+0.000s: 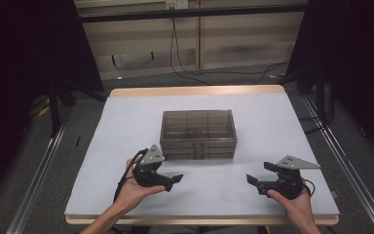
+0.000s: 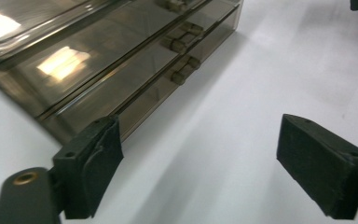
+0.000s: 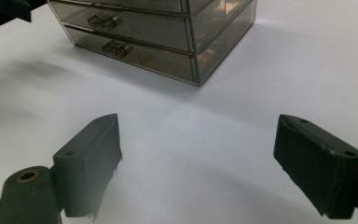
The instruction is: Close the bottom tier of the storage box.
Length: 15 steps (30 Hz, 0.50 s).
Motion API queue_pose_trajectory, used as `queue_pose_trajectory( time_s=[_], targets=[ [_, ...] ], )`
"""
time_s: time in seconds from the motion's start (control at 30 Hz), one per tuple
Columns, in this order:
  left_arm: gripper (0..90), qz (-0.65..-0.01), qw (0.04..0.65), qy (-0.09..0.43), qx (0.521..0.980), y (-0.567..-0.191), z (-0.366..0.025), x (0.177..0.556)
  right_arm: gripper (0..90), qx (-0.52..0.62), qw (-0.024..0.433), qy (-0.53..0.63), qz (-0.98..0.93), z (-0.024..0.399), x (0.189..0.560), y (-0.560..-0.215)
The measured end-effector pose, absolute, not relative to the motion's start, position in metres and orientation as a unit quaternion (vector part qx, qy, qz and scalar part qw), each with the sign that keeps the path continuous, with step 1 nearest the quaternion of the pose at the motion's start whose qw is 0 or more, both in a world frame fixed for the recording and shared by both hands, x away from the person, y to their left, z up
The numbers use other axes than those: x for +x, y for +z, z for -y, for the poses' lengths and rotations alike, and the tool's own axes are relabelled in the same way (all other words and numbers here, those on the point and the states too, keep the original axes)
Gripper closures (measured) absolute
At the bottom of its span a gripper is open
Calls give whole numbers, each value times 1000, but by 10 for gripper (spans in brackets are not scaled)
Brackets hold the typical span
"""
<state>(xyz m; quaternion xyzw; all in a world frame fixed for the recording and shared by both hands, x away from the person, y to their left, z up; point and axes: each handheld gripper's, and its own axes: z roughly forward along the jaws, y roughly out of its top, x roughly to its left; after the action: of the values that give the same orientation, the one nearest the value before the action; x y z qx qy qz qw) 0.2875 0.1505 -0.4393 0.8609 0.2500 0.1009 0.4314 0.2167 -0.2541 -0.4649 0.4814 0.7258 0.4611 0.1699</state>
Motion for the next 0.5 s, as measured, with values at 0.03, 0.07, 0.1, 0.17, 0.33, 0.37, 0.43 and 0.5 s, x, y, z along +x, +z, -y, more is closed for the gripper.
queue_pose_trajectory(
  time_s=[0.03, 0.07, 0.1, 0.17, 0.33, 0.37, 0.43, 0.5],
  targets=[
    [98, -254, 430, 103, 860, -440, -154, 286, 146, 481, 170, 461, -726, 255, 217, -465],
    [87, -249, 430, 107, 861, -440, -157, 285, 146, 483, 170, 461, -725, 255, 217, -465],
    [82, -256, 430, 106, 859, -440, -160, 284, 146, 482, 170, 461, -726, 254, 217, -465],
    [74, -255, 432, 107, 859, -440, -166, 282, 145, 481, 170, 461, -726, 254, 217, -465],
    [34, -250, 446, 111, 852, -439, -180, 272, 145, 482, 170, 460, -726, 254, 217, -465],
    [36, -252, 448, 110, 851, -439, -184, 270, 145, 482, 170, 461, -725, 254, 217, -465],
    [27, -261, 452, 112, 846, -441, -189, 267, 145, 482, 170, 461, -725, 255, 216, -465],
    [31, -270, 455, 114, 841, -442, -195, 264, 145, 482, 171, 461, -725, 255, 216, -465]
  ],
)
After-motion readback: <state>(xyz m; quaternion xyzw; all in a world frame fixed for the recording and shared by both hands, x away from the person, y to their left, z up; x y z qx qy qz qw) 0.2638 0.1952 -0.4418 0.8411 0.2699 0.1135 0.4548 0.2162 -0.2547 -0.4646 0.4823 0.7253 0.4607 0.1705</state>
